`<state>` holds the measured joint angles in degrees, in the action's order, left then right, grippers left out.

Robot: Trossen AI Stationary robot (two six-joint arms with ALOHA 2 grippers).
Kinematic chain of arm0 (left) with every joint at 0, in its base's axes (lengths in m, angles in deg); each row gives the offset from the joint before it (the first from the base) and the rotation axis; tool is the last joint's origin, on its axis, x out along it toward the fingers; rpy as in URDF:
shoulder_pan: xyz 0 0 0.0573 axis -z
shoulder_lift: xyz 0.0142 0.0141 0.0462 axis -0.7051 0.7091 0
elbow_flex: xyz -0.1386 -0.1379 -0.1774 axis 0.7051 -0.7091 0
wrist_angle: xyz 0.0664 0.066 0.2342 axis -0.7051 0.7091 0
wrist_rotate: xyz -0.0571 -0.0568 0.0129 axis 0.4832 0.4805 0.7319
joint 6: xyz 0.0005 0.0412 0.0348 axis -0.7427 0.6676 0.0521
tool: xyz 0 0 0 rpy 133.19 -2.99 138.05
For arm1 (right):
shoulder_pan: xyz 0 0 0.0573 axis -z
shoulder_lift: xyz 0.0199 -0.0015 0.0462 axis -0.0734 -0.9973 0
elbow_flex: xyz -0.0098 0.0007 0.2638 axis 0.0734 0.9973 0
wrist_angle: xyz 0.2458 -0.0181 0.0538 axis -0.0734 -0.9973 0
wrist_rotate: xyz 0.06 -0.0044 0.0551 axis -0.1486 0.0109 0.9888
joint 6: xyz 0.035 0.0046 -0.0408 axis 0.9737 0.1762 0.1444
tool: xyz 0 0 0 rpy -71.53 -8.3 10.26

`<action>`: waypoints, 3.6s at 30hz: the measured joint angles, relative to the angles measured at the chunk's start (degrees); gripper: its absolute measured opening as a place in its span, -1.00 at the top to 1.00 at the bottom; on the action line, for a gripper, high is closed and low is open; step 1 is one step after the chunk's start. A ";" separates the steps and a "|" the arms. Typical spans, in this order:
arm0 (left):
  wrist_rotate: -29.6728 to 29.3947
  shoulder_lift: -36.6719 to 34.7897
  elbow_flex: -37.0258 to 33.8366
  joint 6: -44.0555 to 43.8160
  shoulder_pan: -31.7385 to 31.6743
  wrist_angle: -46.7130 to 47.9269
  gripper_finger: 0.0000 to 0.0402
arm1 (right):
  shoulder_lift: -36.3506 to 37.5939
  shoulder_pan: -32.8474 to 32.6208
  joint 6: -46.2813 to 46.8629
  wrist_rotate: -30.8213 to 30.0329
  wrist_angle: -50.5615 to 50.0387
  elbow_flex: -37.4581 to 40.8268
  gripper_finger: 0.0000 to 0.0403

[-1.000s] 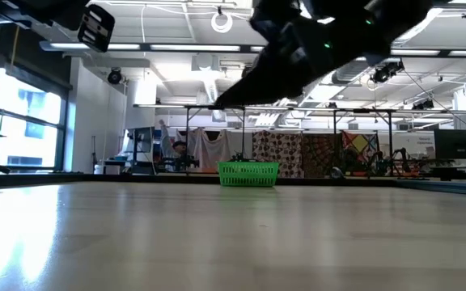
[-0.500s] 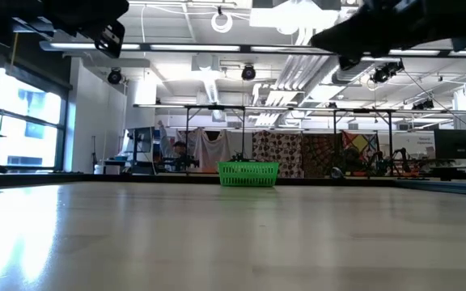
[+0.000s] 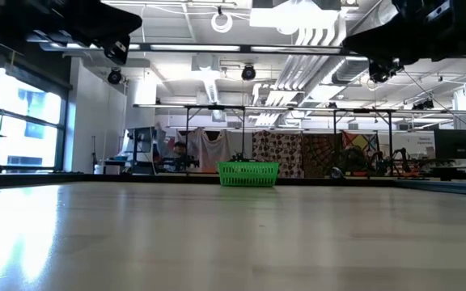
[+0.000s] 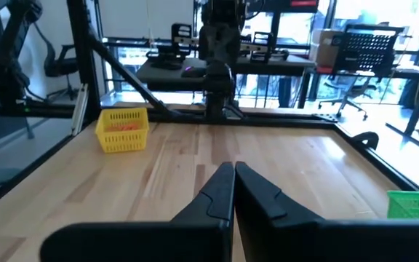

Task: Sort rubber bands into baskets
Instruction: Return to Home Position

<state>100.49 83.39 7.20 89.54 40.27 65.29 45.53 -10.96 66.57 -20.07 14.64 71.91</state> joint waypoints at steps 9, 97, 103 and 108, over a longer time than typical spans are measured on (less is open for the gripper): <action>0.17 -0.58 0.00 1.52 -3.63 1.31 1.00 | 9.44 1.08 -1.08 0.04 0.45 5.68 1.00; -14.73 -35.32 -18.75 0.36 -15.03 16.57 1.00 | 40.57 20.27 5.40 -5.68 -21.89 13.99 1.00; -14.71 -35.32 -18.75 0.37 -15.03 16.57 1.00 | 40.56 20.27 5.44 -5.66 -21.89 13.99 1.00; -14.71 -35.32 -18.75 0.35 -15.03 16.57 1.00 | 40.56 20.27 5.44 -5.64 -21.91 13.99 1.00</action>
<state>85.78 48.06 -11.56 89.89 25.24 81.85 86.10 9.31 72.01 -25.71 -7.26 85.91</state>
